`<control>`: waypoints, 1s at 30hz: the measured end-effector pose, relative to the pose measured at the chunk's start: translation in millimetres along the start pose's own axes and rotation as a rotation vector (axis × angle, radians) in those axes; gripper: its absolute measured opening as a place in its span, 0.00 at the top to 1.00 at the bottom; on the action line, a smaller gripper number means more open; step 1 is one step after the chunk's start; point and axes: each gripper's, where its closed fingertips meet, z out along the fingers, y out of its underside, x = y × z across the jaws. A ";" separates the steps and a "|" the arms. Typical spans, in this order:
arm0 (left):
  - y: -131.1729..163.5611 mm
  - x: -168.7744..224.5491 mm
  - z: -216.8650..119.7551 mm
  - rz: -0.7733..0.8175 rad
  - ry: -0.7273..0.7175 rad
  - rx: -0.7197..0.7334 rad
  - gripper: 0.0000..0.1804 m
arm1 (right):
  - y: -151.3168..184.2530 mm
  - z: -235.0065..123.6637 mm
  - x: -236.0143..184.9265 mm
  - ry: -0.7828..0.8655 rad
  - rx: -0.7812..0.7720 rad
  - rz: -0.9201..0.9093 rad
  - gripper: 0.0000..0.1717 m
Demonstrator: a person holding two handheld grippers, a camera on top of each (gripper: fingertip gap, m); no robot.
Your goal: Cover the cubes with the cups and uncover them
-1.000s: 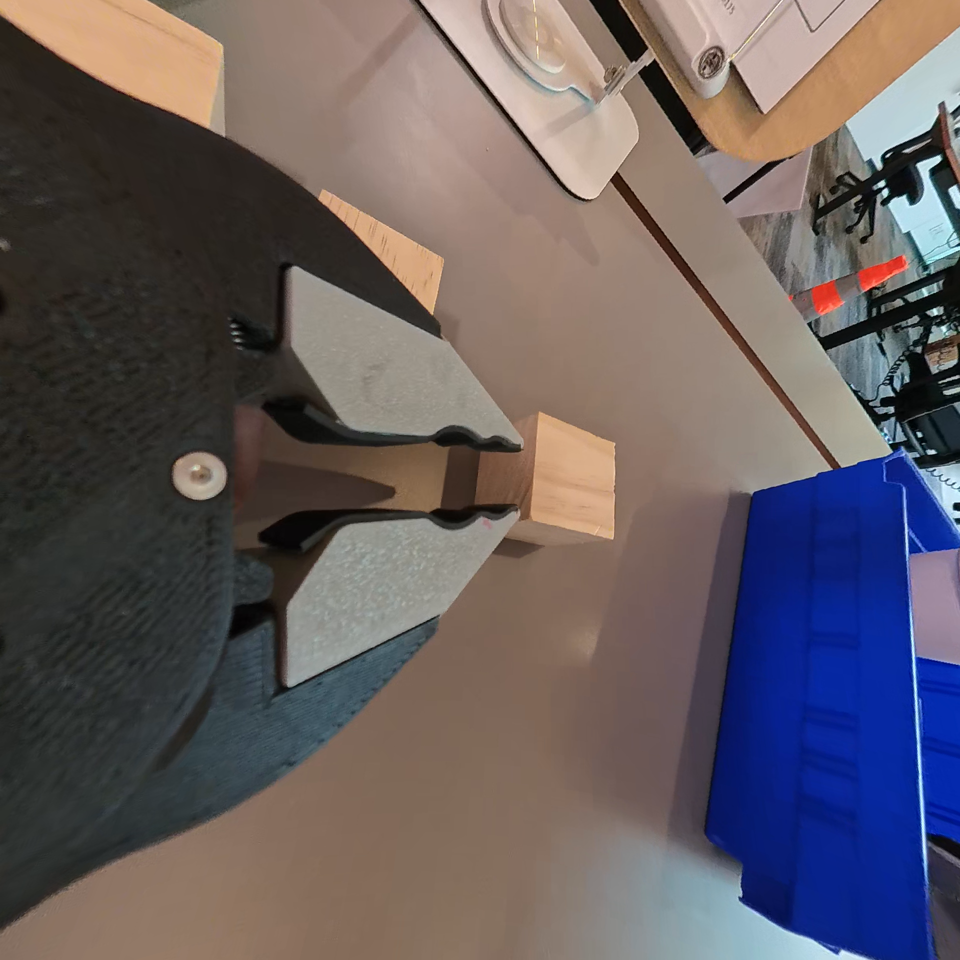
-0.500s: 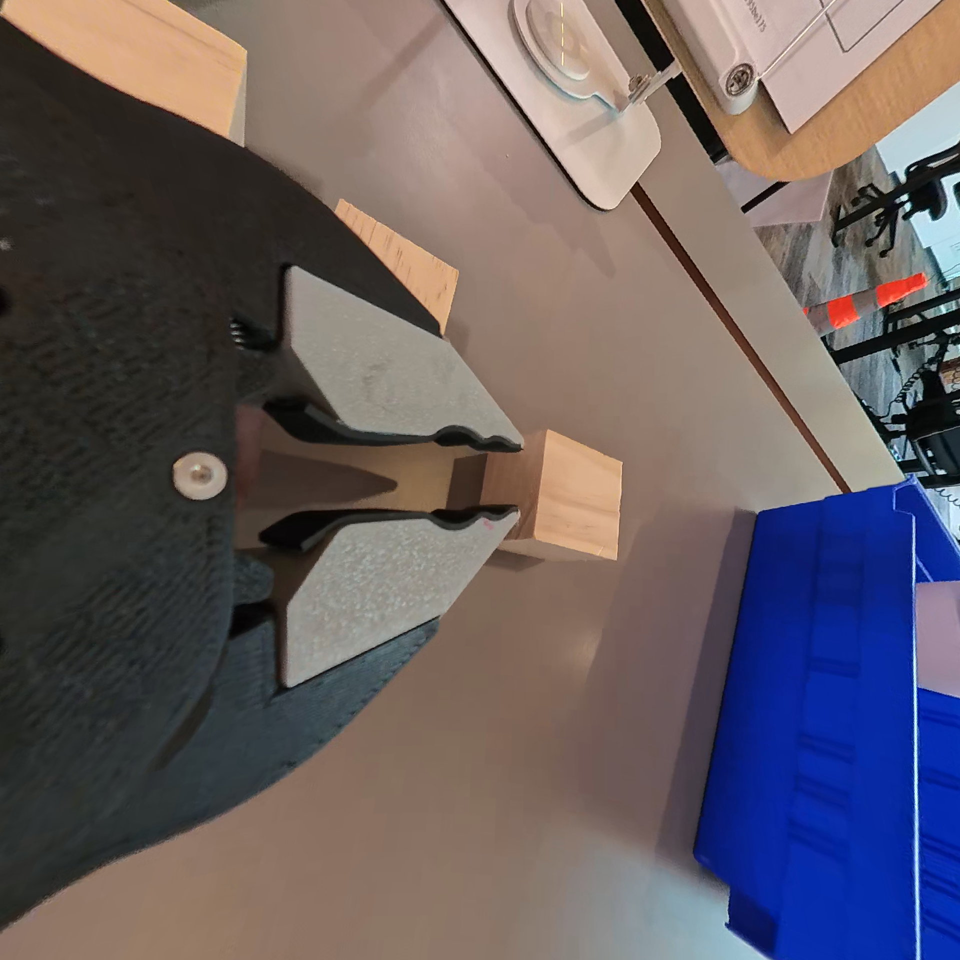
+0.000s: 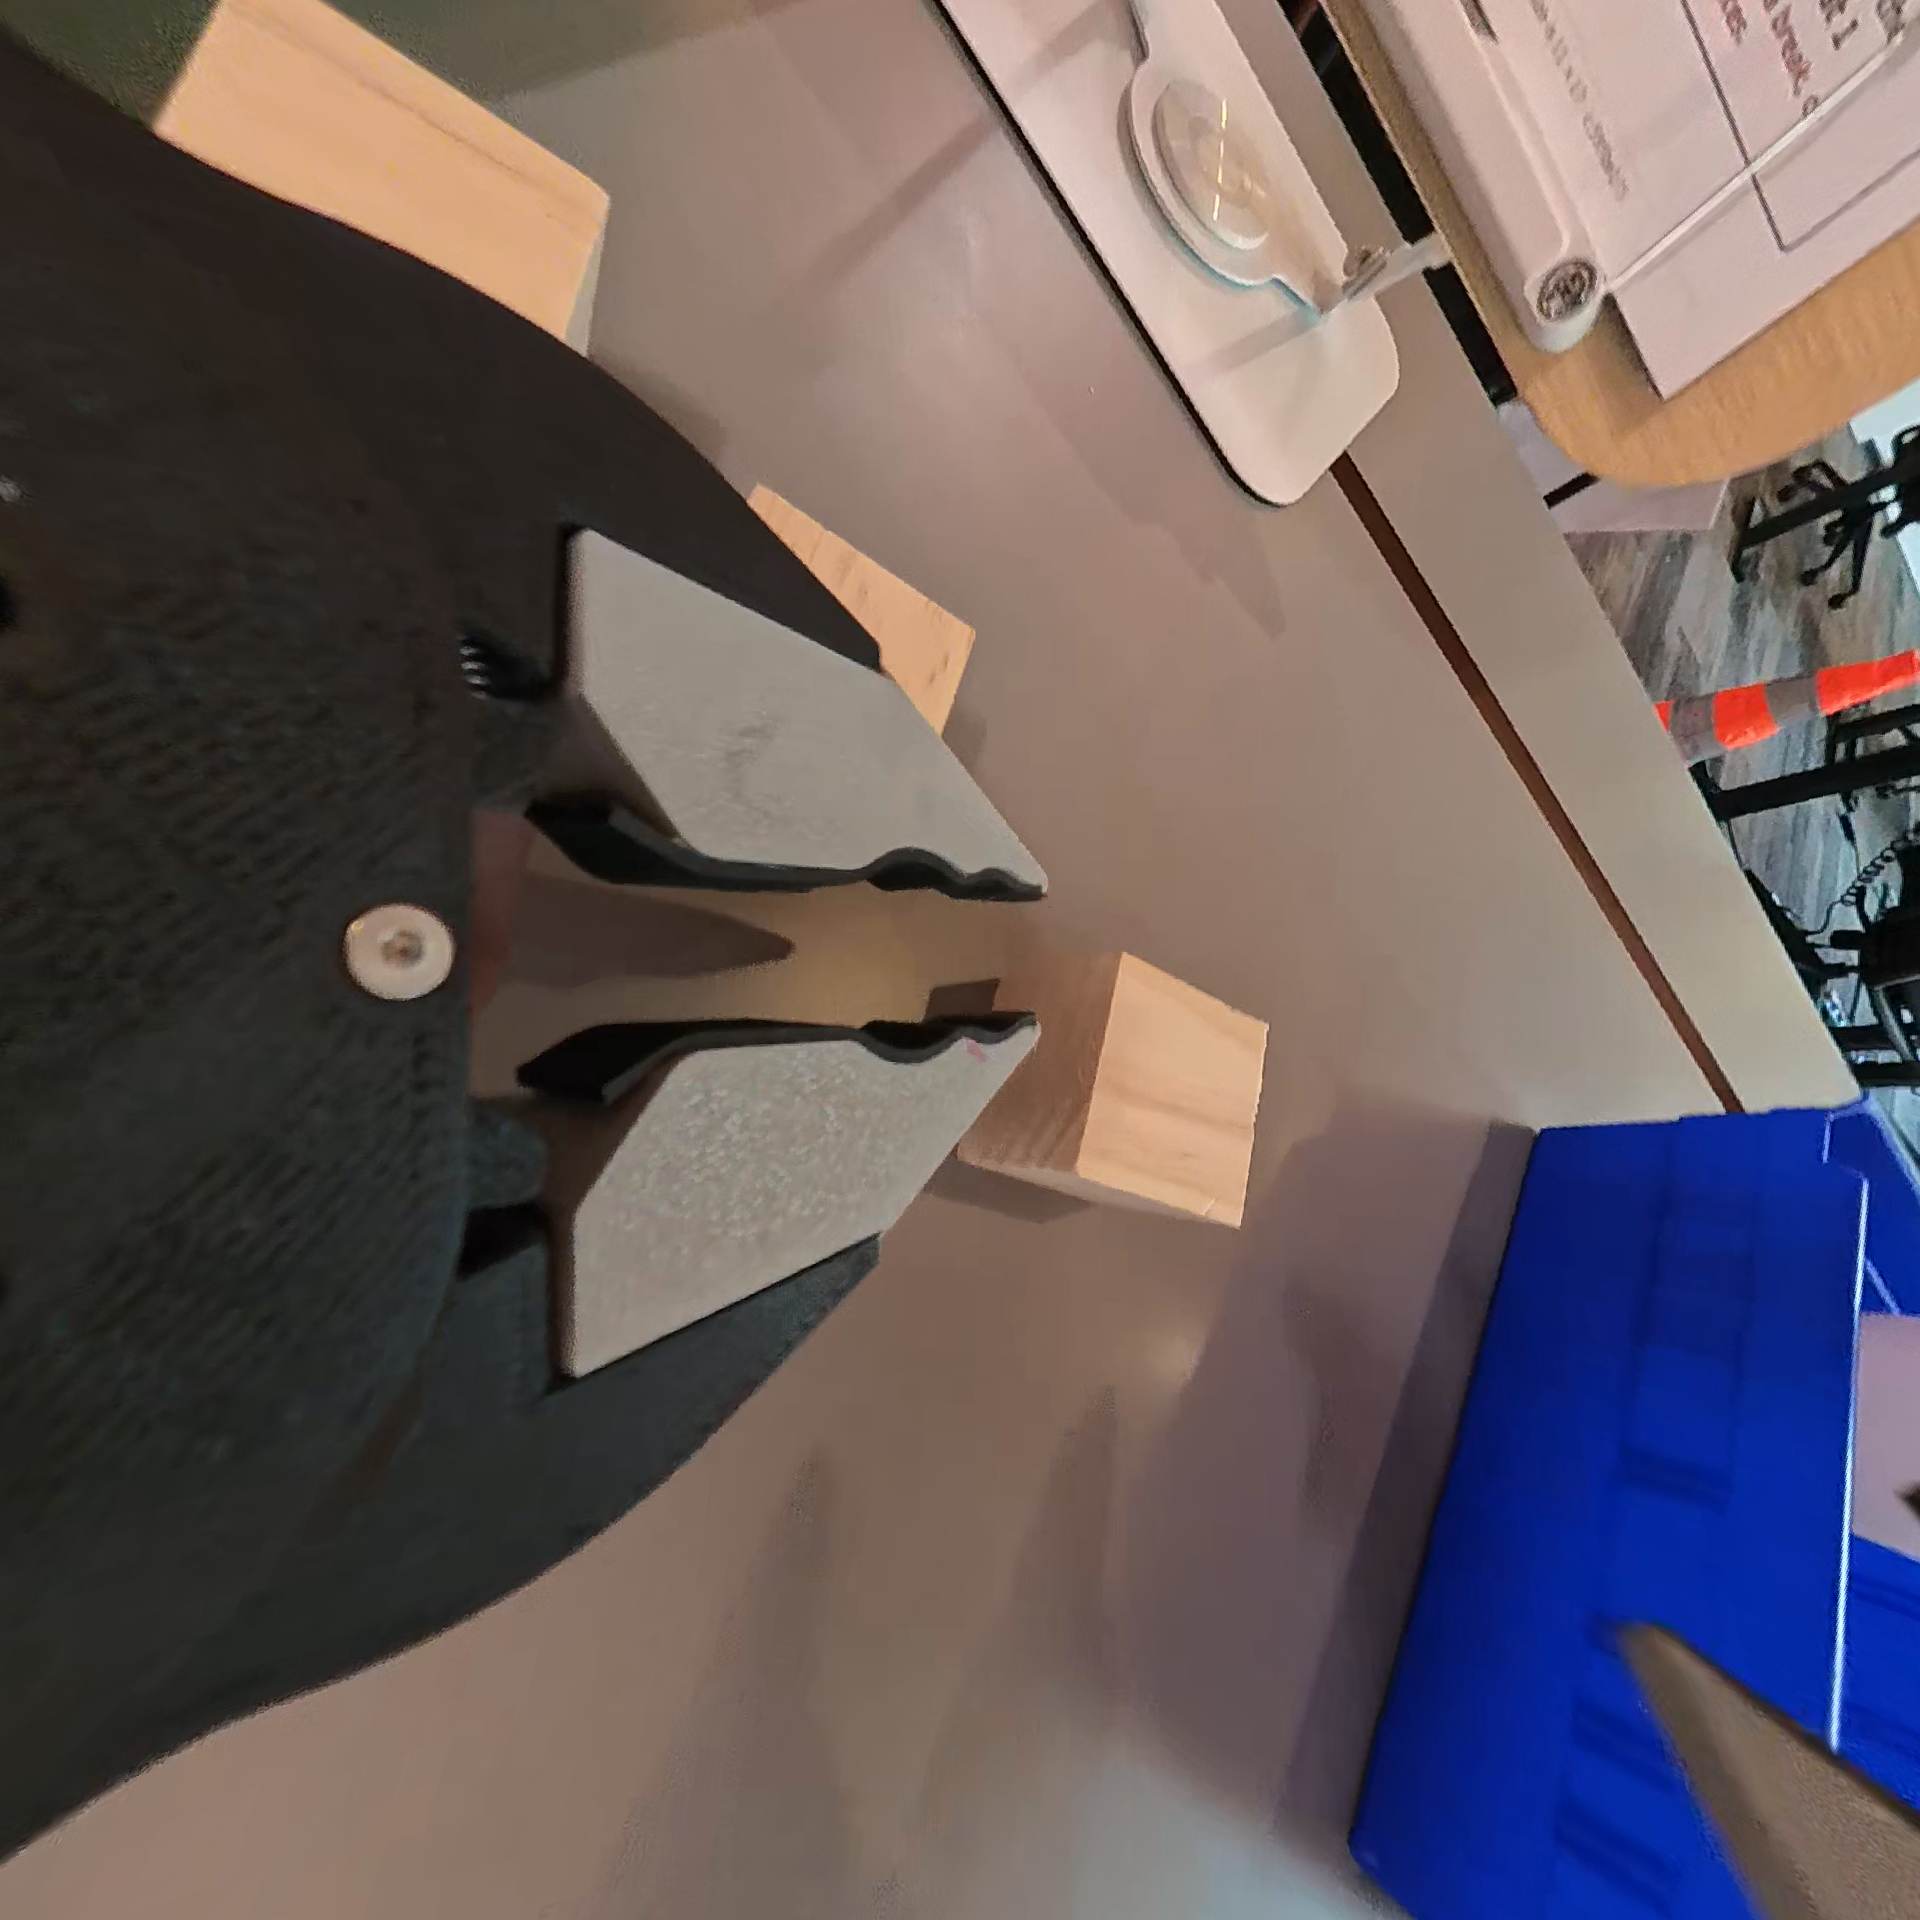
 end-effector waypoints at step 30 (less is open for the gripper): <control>-14.4 -17.4 -10.2 0.008 -0.078 0.076 0.89 | 55.7 -102.0 132.2 0.317 0.176 0.302 0.64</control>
